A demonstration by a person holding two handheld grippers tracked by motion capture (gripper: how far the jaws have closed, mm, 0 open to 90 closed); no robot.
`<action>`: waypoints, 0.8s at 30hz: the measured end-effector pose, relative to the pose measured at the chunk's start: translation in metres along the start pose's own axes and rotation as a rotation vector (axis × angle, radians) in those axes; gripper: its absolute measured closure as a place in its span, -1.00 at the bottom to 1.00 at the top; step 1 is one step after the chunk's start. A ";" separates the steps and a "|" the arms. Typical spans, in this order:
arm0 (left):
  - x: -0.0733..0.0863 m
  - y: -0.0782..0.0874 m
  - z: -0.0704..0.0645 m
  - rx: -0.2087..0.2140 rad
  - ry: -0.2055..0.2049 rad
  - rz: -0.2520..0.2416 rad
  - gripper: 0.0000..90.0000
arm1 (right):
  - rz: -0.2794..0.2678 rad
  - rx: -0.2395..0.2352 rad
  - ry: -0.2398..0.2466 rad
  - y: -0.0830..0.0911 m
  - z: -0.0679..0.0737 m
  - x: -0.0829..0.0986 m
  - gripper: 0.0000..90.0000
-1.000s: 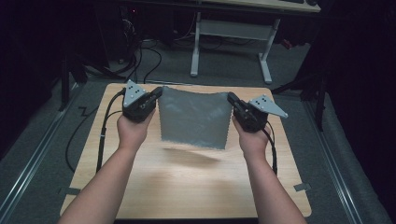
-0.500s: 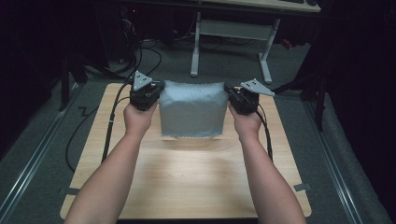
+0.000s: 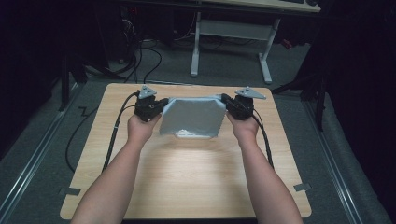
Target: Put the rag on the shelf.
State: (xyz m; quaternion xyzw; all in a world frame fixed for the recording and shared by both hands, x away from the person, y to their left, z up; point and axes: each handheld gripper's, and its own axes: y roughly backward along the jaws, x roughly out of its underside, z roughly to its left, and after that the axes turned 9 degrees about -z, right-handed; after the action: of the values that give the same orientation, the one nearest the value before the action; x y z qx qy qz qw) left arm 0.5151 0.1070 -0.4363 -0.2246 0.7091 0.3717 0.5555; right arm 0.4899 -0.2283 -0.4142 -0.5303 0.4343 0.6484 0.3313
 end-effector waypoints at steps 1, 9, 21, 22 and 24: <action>0.002 0.000 0.000 0.003 0.004 0.002 1.00 | 0.005 -0.003 -0.005 0.000 0.000 0.003 0.99; 0.024 -0.001 -0.005 0.031 0.031 0.017 1.00 | 0.038 -0.010 -0.019 -0.002 0.003 0.024 0.99; 0.054 -0.004 -0.004 0.043 0.075 0.059 0.99 | 0.103 -0.005 -0.037 -0.004 0.003 0.055 0.98; 0.056 -0.005 -0.004 0.045 0.079 0.064 0.99 | 0.104 -0.005 -0.039 -0.004 0.003 0.056 0.98; 0.057 -0.005 -0.005 0.044 0.081 0.062 0.99 | 0.105 -0.004 -0.043 -0.004 0.003 0.060 0.98</action>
State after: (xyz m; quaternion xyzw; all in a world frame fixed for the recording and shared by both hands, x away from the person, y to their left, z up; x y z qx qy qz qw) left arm 0.4998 0.1058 -0.4914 -0.2053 0.7456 0.3635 0.5194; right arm 0.4791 -0.2257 -0.4729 -0.4936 0.4529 0.6769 0.3050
